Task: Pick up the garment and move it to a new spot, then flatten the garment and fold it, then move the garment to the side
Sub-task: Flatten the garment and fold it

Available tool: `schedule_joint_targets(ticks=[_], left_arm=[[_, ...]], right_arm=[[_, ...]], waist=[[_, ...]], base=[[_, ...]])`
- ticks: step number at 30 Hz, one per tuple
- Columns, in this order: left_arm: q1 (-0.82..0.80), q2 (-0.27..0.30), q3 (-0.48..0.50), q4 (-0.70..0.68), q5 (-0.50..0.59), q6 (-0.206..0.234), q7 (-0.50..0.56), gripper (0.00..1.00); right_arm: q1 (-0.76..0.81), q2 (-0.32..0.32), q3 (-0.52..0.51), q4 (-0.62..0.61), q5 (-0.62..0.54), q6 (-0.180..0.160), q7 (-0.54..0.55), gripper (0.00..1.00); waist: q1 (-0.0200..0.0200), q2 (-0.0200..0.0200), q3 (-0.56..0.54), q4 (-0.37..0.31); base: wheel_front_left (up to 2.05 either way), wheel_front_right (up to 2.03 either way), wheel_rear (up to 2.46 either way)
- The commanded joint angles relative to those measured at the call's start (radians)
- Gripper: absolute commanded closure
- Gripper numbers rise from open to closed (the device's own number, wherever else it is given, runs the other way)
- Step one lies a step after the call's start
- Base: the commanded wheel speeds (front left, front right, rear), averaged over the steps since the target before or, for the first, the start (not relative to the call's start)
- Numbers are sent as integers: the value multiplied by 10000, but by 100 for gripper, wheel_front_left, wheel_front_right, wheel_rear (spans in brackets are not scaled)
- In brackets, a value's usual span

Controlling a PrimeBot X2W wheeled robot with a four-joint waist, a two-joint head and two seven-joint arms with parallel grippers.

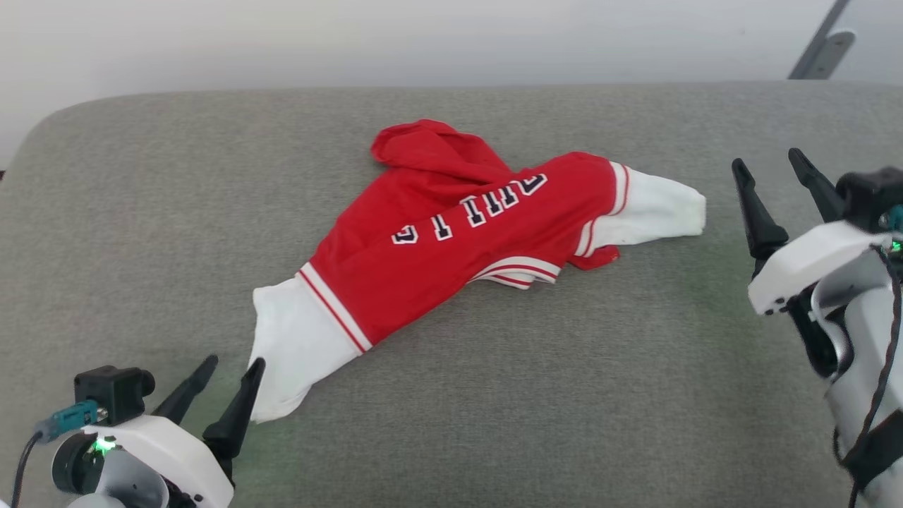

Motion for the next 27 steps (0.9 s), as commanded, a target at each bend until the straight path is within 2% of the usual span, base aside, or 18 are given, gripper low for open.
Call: schedule_joint_targets(ticks=[1, 2, 7, 12, 17, 22, 23, 25, 26, 27], left_arm=[[-117, 91, -11, 78, -247, 106, 338, 0], [-117, 91, -11, 78, -247, 106, 338, 0], [-346, 327, -74, 196, -664, 364, 1666, 0], [-611, 565, -232, 370, -852, 731, 2944, 0], [-875, 625, -465, 713, -1102, 1120, 4162, 0], [-1265, 502, -699, 1116, -1177, 1284, 4875, 0], [-1321, 444, -753, 1220, -1268, 1284, 5029, 5], [-1482, 347, -804, 1417, -1383, 1233, 5233, 72], [-1529, 307, -825, 1531, -1465, 1239, 5382, 100], [-1572, 291, -852, 1603, -1453, 1242, 5474, 100]], right_arm=[[359, 275, -306, -418, -398, -3, -144, 0], [359, 275, -306, -418, -398, -3, -144, 0], [1511, 1201, -1086, -2287, -1560, -3, -204, 0], [2508, 2022, -1517, -3841, -2239, -3, 5, 0], [3176, 2405, -1506, -4836, -2602, -3, 209, 0], [3678, 2608, -1191, -5511, -2499, -3, 3, 0], [3775, 2614, -1154, -5595, -2512, -1, -103, 0], [3950, 2636, -1135, -5622, -2433, -3, -207, 0], [3999, 2666, -1112, -5627, -2472, -3, -278, 0], [4039, 2693, -1083, -5634, -2474, -3, -335, 0]], waist=[[0, 0, 42, -178], [0, 0, 42, -178], [0, 0, 145, -504], [0, 0, 256, -737], [0, 0, 346, -894], [0, 0, 422, -990], [0, 0, 432, -1000], [0, 0, 451, -1009], [0, 0, 459, -1015], [0, 0, 470, -1009]], base=[[0, 0, 0], [0, 0, 0], [0, 0, 0], [0, 0, 0], [0, 0, 0], [0, 0, 0], [0, 0, 0], [0, 0, 0], [0, 0, 0], [0, 0, 0]])
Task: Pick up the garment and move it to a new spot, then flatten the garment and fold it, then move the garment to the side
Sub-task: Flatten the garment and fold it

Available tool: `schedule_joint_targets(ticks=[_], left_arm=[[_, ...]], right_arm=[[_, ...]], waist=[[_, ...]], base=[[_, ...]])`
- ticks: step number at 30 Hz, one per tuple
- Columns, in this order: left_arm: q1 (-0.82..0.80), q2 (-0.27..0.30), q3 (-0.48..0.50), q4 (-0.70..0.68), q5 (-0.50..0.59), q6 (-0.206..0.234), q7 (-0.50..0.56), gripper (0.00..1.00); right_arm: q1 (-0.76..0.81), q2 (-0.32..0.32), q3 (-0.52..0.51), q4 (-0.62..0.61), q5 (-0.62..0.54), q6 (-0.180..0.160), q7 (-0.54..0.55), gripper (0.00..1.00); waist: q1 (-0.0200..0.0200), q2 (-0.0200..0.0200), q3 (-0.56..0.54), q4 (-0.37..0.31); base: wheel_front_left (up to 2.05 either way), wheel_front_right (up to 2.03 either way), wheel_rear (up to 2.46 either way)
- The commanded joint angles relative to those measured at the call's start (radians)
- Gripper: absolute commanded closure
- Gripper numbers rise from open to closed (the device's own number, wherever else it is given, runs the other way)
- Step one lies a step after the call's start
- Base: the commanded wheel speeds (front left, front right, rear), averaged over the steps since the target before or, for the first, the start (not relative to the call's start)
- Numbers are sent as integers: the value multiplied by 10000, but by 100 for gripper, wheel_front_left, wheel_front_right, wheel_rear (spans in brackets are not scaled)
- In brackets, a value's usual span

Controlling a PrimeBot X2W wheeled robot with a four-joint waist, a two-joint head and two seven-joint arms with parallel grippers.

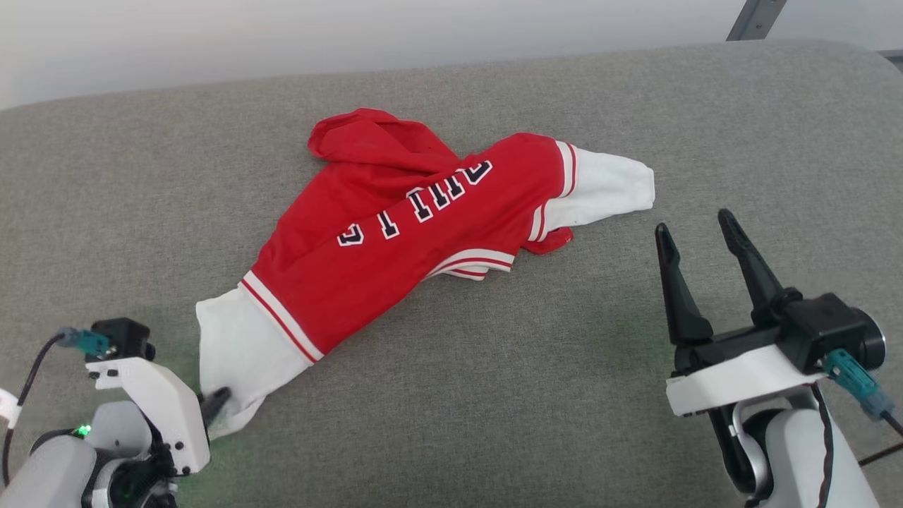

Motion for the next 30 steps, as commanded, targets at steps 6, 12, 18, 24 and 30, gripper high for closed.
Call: schedule_joint_targets(ticks=[6, 12, 18, 24, 30], left_arm=[[-95, 318, 26, 357, -24, 50, 270, 100], [81, 1183, 402, 86, 184, 207, 230, 100], [329, 2003, 774, -26, 191, 429, 324, 100], [440, 2143, 916, 75, 26, 481, 323, 100], [316, 1979, 797, 114, 0, 321, 244, 100]], right_arm=[[340, 139, -128, 41, -31, -3, -275, 0], [388, 183, -251, 43, -70, -3, -193, 0], [435, 202, -189, 53, 52, -3, 2, 0], [485, 151, -14, 143, 292, -3, 301, 0], [409, -197, 391, 325, 633, -3, 820, 0]], waist=[[0, -1, 74, 88], [0, -1, 133, 211], [0, -1, 229, 301], [0, -1, 301, 364], [0, -1, 336, 479]], base=[[0, 0, 0], [0, 0, 0], [0, 0, 0], [0, 0, 0], [0, 0, 0]])
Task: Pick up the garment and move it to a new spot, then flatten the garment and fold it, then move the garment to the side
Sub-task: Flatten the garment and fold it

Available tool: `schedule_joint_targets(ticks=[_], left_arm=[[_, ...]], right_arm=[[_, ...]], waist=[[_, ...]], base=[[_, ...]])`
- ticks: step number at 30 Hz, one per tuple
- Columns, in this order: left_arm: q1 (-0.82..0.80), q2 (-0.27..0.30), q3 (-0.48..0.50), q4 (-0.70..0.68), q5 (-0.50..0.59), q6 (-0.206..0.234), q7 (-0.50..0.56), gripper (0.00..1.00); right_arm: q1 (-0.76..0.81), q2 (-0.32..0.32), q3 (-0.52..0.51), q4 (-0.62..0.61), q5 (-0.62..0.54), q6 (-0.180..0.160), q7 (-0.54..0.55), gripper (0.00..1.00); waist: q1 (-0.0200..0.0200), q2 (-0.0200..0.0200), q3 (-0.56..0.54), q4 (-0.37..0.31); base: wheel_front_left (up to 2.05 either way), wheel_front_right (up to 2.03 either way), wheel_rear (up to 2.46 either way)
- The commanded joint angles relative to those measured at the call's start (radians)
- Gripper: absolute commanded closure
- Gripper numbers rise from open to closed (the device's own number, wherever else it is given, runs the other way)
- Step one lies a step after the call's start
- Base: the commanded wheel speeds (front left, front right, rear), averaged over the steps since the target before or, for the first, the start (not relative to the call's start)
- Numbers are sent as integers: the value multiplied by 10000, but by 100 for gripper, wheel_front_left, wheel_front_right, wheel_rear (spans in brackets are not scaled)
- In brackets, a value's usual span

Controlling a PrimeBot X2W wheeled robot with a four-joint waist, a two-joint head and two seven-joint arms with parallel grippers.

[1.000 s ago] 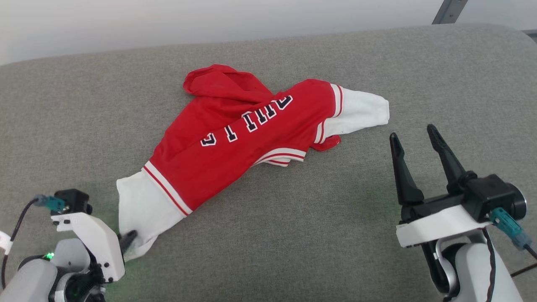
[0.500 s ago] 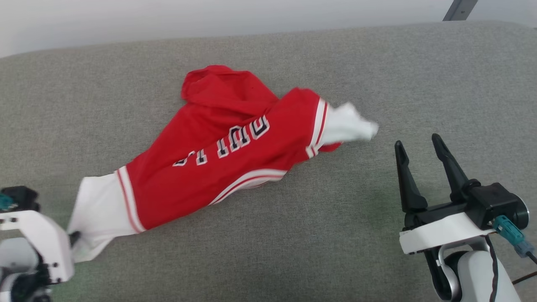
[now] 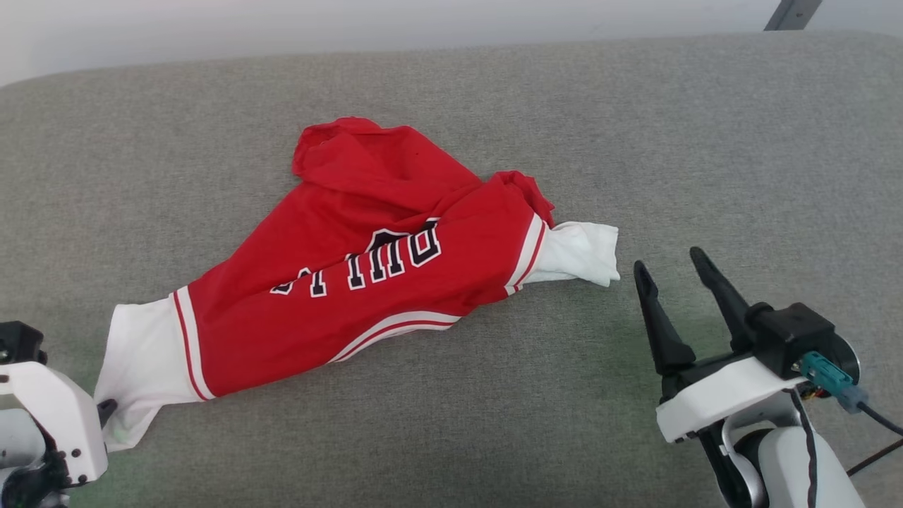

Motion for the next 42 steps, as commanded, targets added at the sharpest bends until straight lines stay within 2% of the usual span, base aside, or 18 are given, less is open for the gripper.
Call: schedule_joint_targets(ticks=[1, 6, 12, 18, 19, 26, 28, 33, 42], left_arm=[[-71, -6, -7, 34, 46, -46, -57, 100], [-163, -150, -130, 82, 107, -123, -115, 100], [-357, -311, -314, 75, 162, -206, -81, 100], [-683, -540, -532, 54, 232, -294, -30, 100], [-812, -600, -614, 76, 245, -333, -13, 100], [-1271, -878, -836, 190, 353, -464, -10, 100], [-1393, -935, -900, 255, 373, -488, -11, 100], [-1687, -1035, -937, 401, 344, -558, 10, 100], [-2226, -706, -641, -47, 184, -473, 181, 100]], right_arm=[[20, -43, 86, 55, 151, -3, 96, 0], [8, -416, 487, 169, 458, -3, 721, 0], [-592, -1060, 1050, 633, 725, -3, 2037, 0], [-1755, -1896, 1863, 1430, 1134, -3, 3555, 0], [-2219, -2191, 2199, 1787, 1235, -2, 4111, 0], [-3841, -2675, 3576, 3180, 1879, -5, 5610, 0], [-4272, -2669, 3741, 3669, 2011, -3, 5961, 100], [-4903, -2749, 4029, 4279, 2558, -5, 6502, 100], [-5531, -3174, 3982, 3721, 3721, -5, 6904, 100]], waist=[[0, 0, -4, 34], [0, 0, -43, 148], [0, 0, -34, 323], [0, 0, 105, 592], [0, 0, 157, 690], [0, 0, 383, 986], [0, 0, 432, 1052], [0, 0, 457, 1168], [0, 0, 253, 1118]], base=[[0, 0, 0], [0, 0, 0], [0, 0, 0], [0, 0, 0], [0, 0, 0], [0, 0, 0], [0, 0, 0], [0, 0, 0], [0, 0, 0]])
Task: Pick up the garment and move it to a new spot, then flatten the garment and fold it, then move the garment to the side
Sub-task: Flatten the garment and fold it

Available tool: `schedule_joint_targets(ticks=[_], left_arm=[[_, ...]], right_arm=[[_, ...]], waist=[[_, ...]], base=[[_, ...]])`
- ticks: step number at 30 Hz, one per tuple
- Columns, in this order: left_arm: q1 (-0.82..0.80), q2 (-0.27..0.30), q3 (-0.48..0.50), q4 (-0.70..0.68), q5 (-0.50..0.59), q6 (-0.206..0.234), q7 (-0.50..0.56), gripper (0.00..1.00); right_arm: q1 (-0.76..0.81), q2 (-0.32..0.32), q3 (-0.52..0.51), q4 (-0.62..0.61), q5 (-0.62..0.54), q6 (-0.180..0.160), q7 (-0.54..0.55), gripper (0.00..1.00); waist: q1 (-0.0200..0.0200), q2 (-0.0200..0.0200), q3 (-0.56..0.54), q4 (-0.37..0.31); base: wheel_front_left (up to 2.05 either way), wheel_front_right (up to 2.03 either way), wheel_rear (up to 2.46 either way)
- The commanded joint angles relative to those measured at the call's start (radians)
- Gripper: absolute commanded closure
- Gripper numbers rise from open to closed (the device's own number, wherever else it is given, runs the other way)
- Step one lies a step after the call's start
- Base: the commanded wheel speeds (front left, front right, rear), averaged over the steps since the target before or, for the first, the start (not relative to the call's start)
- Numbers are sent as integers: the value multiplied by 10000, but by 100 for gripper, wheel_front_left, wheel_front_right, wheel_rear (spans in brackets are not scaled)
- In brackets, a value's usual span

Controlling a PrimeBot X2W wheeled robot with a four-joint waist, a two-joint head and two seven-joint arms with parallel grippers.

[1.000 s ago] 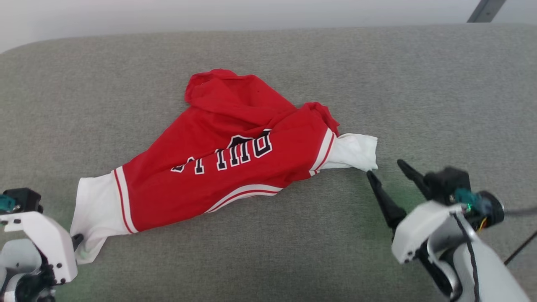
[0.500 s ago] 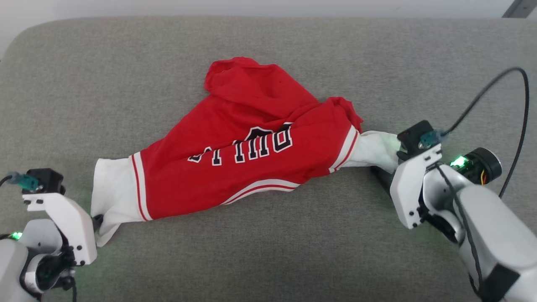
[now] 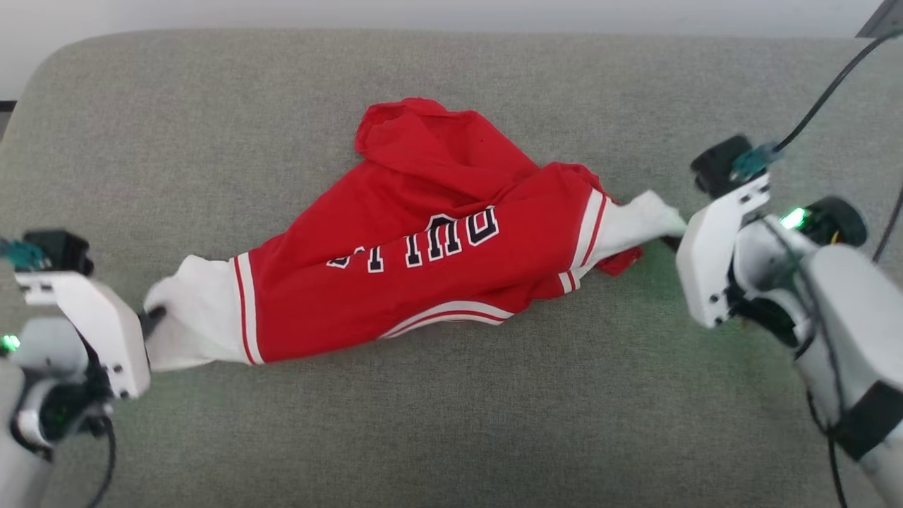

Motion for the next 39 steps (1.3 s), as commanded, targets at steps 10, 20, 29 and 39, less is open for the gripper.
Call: schedule_joint_targets(ticks=[10, 20, 29, 39], left_arm=[[-1895, 852, 293, -1573, 62, 218, 1146, 100], [-4396, 788, 49, -1495, 435, -72, 1929, 100], [-6407, 142, -323, -499, 787, -389, 1959, 100], [-7790, -480, -563, 690, 1018, -693, 1584, 100]], right_arm=[[-905, -449, -757, -1832, 1310, -5, 521, 100], [-2180, -168, -1504, -2429, 1418, -5, 1011, 100], [-3214, 297, -2049, -2122, 1152, -5, 1174, 100], [-4120, 551, -2190, -1589, 920, -3, 830, 100]], waist=[[0, 0, -444, -213], [0, 0, -1046, -414], [0, 0, -1661, -539], [0, 0, -1777, -596]], base=[[0, 0, 0], [0, 0, 0], [0, 0, 0], [0, 0, 0]])
